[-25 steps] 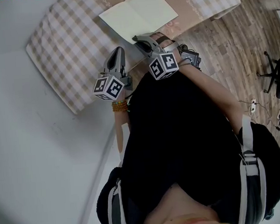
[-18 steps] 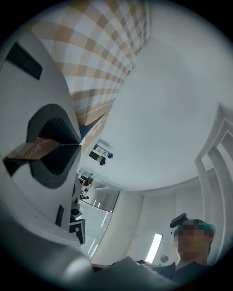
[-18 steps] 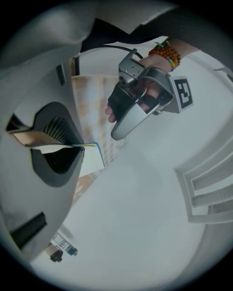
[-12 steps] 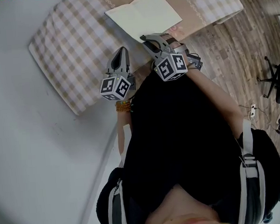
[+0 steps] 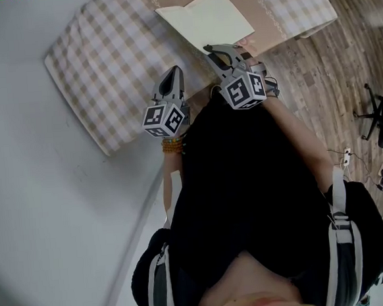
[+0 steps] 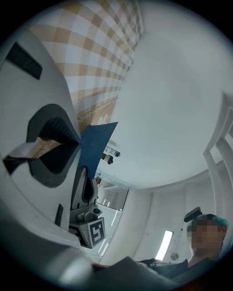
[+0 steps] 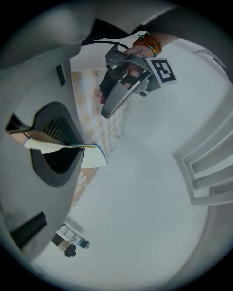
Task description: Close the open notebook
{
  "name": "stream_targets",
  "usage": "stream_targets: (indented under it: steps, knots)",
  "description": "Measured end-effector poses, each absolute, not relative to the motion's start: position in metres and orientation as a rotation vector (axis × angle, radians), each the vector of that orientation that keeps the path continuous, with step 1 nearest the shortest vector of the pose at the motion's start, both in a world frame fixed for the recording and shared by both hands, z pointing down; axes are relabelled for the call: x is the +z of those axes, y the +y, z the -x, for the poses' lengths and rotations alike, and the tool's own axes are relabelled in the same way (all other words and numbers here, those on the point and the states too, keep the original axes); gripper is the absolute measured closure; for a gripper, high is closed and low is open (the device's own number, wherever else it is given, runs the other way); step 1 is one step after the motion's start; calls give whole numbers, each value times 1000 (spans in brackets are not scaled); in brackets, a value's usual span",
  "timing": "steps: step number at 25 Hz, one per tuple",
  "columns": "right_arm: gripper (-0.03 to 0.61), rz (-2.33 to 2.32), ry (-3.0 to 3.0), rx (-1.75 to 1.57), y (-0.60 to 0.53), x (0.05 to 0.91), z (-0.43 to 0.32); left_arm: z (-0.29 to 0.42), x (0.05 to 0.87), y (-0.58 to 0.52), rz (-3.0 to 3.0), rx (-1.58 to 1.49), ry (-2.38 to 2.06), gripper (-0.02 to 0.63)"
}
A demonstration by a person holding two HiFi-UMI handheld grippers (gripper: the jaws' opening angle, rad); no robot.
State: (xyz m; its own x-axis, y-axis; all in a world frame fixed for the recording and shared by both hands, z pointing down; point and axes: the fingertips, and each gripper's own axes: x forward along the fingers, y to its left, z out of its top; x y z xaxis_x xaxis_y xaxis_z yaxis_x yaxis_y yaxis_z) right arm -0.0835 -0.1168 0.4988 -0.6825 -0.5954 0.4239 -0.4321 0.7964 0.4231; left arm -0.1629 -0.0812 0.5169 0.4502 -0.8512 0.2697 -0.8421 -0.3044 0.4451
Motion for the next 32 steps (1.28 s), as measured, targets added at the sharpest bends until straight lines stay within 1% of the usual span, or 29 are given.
stream_targets:
  steps: [9, 14, 18, 23, 27, 32]
  knots:
    - [561, -830, -2444, -313, -138, 494, 79, 166, 518, -96, -2186, -9, -1388, 618]
    - [561, -857, -2434, -307, -124, 492, 59, 154, 519, -80, -2186, -3, -1384, 618]
    - [558, -863, -2435, -309, -156, 490, 67, 170, 514, -110, -2199, 3, -1391, 618]
    - [554, -901, -2428, -231, -156, 496, 46, 167, 516, -107, -2204, 33, -1388, 618]
    - [554, -961, -2471, -78, -186, 495, 45, 182, 514, -128, -2206, 29, -1393, 618]
    - [548, -974, -2457, -68, -150, 501, 13, 155, 516, -85, -2215, 30, -1395, 618]
